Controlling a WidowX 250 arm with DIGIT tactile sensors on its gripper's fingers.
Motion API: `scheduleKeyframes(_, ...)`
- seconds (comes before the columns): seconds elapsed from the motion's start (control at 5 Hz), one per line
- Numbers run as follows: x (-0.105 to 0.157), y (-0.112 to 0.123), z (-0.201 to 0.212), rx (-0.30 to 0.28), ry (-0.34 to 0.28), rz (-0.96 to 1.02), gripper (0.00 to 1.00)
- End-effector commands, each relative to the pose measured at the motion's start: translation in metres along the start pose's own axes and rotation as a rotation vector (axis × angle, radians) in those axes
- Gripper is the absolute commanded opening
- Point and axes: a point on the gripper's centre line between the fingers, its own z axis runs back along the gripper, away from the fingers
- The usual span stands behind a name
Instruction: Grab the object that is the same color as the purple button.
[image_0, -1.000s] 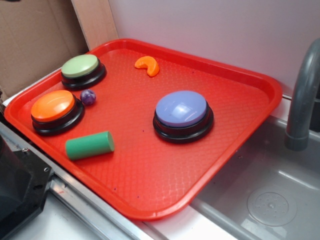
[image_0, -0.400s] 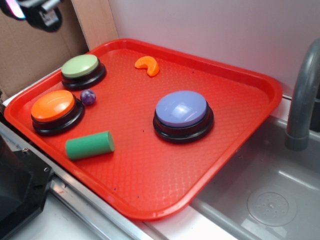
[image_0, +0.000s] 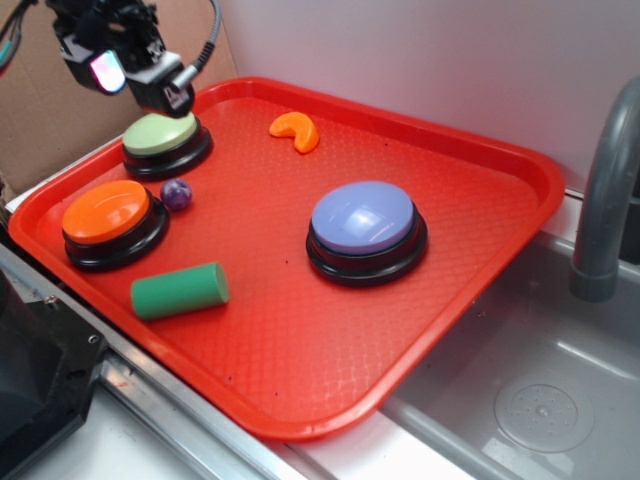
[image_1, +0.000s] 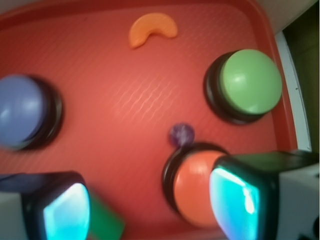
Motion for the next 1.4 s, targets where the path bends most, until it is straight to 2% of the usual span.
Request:
scheduleKeyframes(0.0, 0.008, 0.016, -0.032, -0.008, -0.03, 0.032, 1.0)
scheduleKeyframes(0.2, 0.006, 0.023, -0.051, 0.028, -0.021, 0.009, 1.0)
scheduleKeyframes(0.6, 0.009, 0.031, -0.071, 0.045, -0.042, -0.078, 1.0)
scheduleKeyframes(1.2, 0.001, 0.034, -0.103, 0.029, 0.029, -0.05, 1.0)
